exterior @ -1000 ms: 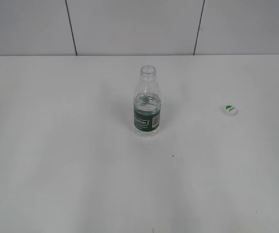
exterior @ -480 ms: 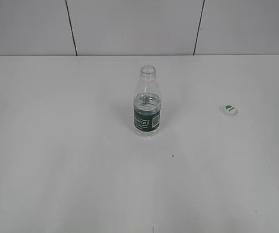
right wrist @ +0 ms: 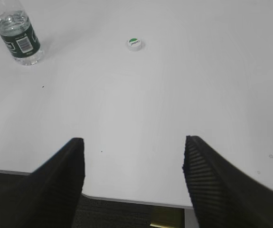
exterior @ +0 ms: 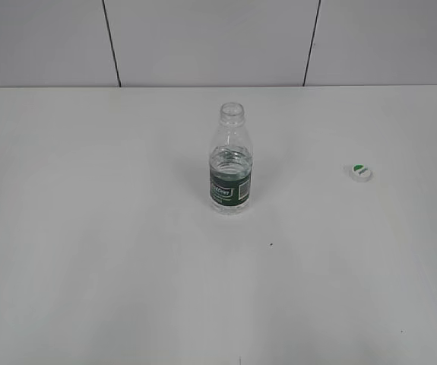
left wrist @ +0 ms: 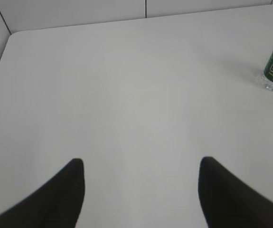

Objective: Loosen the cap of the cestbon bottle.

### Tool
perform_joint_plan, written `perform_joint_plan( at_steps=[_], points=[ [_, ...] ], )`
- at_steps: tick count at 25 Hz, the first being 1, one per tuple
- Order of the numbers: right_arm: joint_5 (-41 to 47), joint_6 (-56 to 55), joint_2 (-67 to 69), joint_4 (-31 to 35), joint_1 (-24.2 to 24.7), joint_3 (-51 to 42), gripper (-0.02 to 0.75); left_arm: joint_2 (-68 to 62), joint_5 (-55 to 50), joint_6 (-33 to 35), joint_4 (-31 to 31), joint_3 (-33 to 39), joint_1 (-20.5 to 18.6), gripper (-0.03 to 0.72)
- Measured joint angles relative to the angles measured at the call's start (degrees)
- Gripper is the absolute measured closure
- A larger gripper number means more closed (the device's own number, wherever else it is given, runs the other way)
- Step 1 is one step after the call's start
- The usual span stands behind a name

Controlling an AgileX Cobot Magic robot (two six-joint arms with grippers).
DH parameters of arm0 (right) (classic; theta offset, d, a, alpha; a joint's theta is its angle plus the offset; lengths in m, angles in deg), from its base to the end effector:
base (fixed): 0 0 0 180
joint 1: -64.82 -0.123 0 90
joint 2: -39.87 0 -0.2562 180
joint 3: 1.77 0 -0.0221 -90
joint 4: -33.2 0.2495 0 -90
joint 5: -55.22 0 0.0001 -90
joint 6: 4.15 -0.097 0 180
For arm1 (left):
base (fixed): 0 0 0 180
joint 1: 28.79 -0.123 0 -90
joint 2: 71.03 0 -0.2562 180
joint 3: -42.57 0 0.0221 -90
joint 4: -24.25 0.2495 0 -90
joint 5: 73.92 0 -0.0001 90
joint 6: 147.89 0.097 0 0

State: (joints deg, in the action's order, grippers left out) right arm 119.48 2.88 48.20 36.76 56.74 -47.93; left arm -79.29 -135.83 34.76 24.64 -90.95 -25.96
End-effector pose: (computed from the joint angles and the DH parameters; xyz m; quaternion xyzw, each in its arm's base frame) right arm 0.0207 0.0084 0.2764 -0.1157 0.8523 0.0356 0.5089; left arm 0.0241 -0.0006 0.2783 0.0405 0.8501 0.0026 0.5251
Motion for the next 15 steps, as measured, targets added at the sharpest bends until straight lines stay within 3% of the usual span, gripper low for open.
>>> perform_joint_plan(
  at_steps=[15],
  points=[
    [-1.4, 0.7, 0.0, -0.1, 0.0, -0.7, 0.237, 0.0, 0.5, 0.0, -0.4, 0.1, 0.0, 0.261]
  ],
)
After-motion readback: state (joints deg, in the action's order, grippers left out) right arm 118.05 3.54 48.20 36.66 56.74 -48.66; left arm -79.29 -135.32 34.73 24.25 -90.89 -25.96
